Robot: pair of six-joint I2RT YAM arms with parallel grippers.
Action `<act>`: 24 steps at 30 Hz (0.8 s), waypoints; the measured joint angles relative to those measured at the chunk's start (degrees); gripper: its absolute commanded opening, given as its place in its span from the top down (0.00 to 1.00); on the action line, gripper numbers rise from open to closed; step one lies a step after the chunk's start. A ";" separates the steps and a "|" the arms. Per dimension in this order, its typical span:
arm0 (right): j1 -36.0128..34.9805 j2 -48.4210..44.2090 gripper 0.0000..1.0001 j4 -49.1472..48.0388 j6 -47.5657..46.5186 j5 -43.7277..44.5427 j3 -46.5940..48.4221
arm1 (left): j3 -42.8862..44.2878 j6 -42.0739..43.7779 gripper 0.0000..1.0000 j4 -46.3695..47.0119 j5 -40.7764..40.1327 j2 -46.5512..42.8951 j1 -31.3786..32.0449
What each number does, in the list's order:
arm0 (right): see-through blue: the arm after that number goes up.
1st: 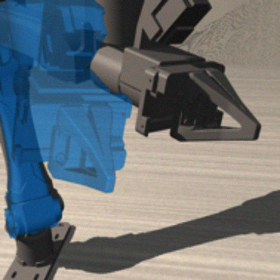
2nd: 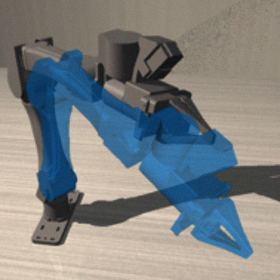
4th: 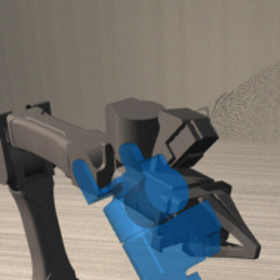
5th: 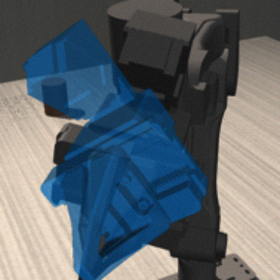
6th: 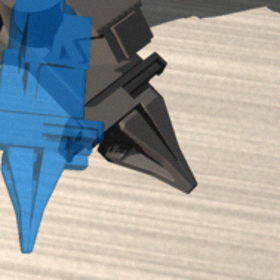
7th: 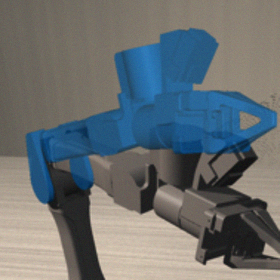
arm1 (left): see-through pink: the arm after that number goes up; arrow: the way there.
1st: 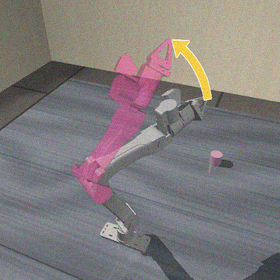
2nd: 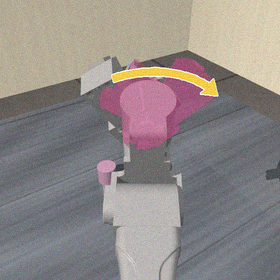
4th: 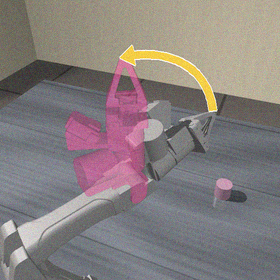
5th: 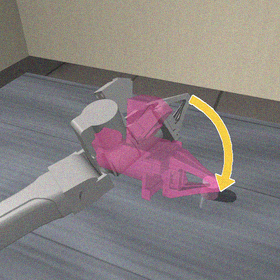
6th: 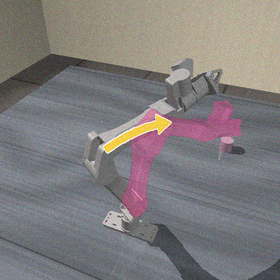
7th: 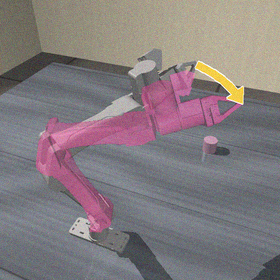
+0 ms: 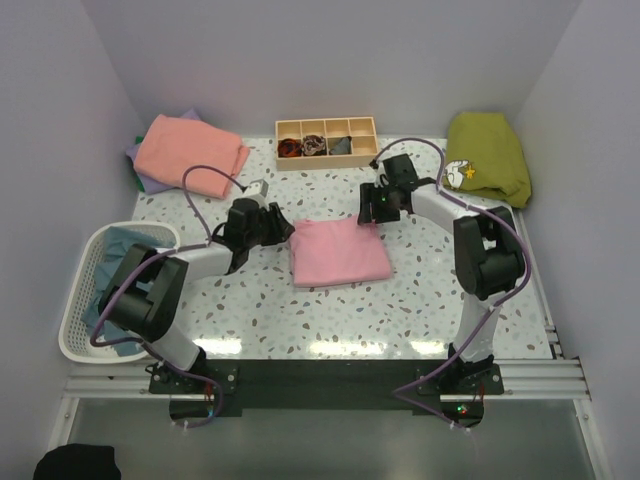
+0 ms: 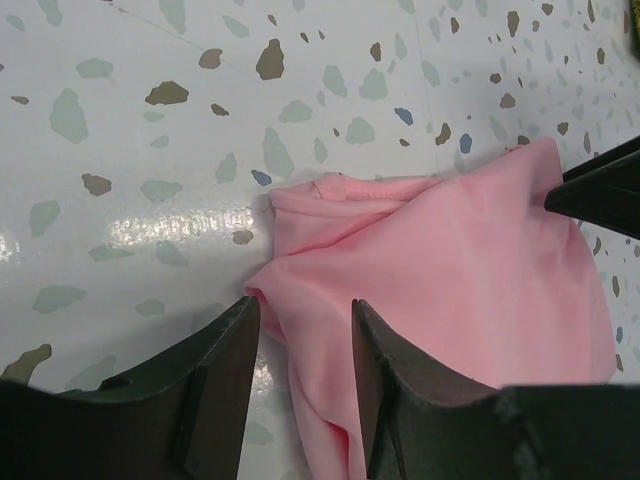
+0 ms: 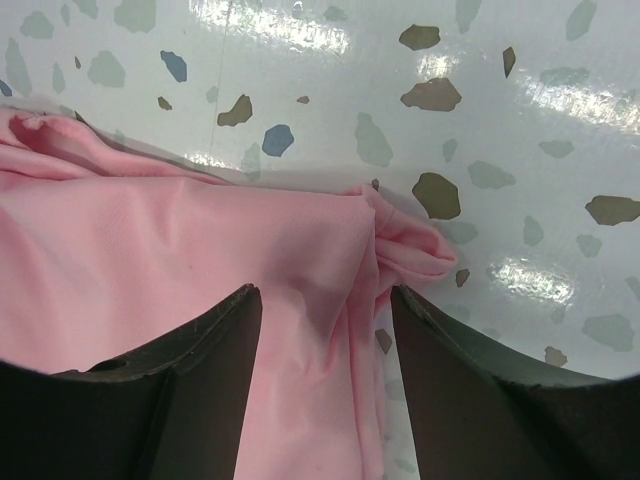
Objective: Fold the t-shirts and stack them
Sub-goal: Smooth out wrinkles on the folded tshirt
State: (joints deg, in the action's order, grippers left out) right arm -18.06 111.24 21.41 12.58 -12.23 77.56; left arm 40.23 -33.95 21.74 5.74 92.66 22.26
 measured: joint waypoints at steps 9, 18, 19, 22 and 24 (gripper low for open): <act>-0.26 -0.11 0.59 0.00 -0.26 0.83 0.33 | 0.00 -0.04 0.55 -0.04 -1.09 2.03 1.03; -0.26 -0.07 0.71 -0.09 -0.37 0.28 0.35 | 0.07 -1.09 0.58 0.74 -1.29 5.05 1.16; -0.26 0.00 0.74 -0.09 -0.37 0.07 0.44 | 0.11 -1.25 0.59 1.07 -1.27 5.42 1.16; -0.26 0.13 0.80 -0.39 -0.42 -0.76 0.57 | 0.50 -1.60 0.67 1.38 -1.25 6.45 1.18; -0.26 0.13 0.82 -0.63 -0.42 -0.98 0.59 | 0.81 -1.92 0.76 1.40 -1.22 6.84 1.18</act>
State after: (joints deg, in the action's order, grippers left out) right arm -18.33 111.37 20.78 12.16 -13.21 78.15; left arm 41.04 -35.88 23.14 4.51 99.50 23.44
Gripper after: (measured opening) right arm 0.218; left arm 0.350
